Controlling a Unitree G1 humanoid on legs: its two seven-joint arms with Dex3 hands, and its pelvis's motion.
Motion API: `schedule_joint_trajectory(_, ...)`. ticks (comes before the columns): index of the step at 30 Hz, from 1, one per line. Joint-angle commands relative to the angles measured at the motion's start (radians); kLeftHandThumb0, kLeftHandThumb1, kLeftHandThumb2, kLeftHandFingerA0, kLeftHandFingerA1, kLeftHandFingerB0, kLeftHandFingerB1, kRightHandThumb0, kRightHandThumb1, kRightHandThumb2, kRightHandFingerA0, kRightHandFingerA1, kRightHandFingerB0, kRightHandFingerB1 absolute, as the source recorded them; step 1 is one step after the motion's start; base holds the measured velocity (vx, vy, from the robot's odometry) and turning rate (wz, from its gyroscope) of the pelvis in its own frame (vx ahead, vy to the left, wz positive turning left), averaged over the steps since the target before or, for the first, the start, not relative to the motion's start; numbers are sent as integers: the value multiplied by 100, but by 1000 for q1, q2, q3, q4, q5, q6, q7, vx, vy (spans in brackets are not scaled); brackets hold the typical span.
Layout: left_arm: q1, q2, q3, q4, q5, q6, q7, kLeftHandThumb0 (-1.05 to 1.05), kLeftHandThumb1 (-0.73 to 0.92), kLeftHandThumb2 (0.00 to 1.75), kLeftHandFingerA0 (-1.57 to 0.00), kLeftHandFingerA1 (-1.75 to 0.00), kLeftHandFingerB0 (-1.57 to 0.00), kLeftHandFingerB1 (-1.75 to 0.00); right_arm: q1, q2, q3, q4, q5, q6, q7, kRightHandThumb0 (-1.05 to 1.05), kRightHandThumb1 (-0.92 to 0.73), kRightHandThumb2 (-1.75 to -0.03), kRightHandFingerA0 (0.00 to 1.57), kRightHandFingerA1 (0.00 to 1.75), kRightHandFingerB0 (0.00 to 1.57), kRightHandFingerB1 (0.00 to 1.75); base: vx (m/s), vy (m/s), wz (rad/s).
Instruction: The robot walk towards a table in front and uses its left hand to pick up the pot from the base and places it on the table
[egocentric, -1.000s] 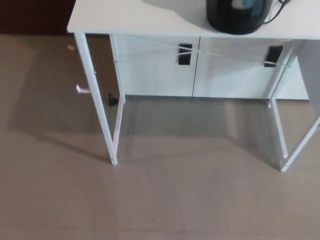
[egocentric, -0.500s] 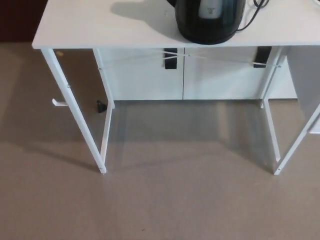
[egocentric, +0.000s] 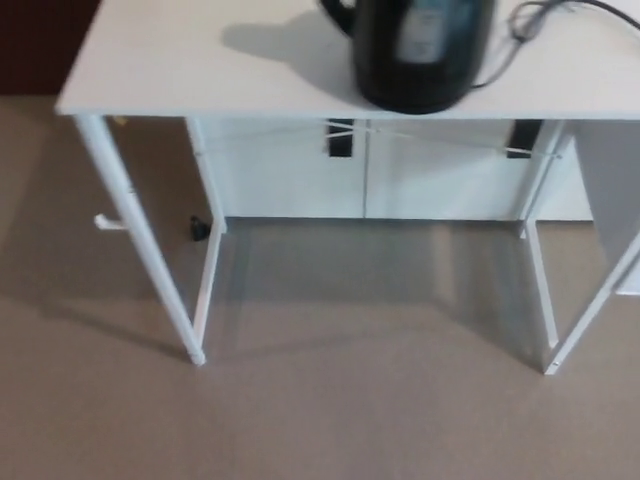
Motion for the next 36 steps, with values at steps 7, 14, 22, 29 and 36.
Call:
schedule_joint_trajectory(7, -11, 20, 3, 23, 4, -25, 3, -28, 47, 61, -38, -43, -37, -40, -13, -9, 8, 1, -16, 22, -11, -65, -64, -60, 78, 50, 54, 42, 188, -402, 10)
schedule_joint_trajectory(14, -10, 25, -1, 18, 8, -26, -2, -28, 48, 62, -38, -44, -38, -41, 0, -7, 7, 1, -11, 18, -17, -66, -64, -60, 77, 49, 54, 41, 250, -83, -8)
schedule_joint_trajectory(22, -19, 37, -6, 18, 7, -22, -6, -30, 47, 62, -38, -43, -38, -41, 4, -5, 6, 8, -12, 14, -21, -65, -64, -60, 77, 50, 53, 41, 369, 145, -22)
schedule_joint_trajectory(29, -11, 39, -8, -3, -2, -21, -21, -30, 52, 56, -51, -43, -41, -38, 15, -3, 3, 5, -11, -1, -26, -66, -64, -60, 81, 54, 55, 44, 321, 63, 9)
schedule_joint_trajectory(36, -2, 35, -7, -26, -6, -5, -16, -31, 52, 56, -48, -43, -42, -38, 17, -5, 9, 4, -18, 1, -26, -65, -64, -60, 81, 54, 55, 44, 362, -141, 34)
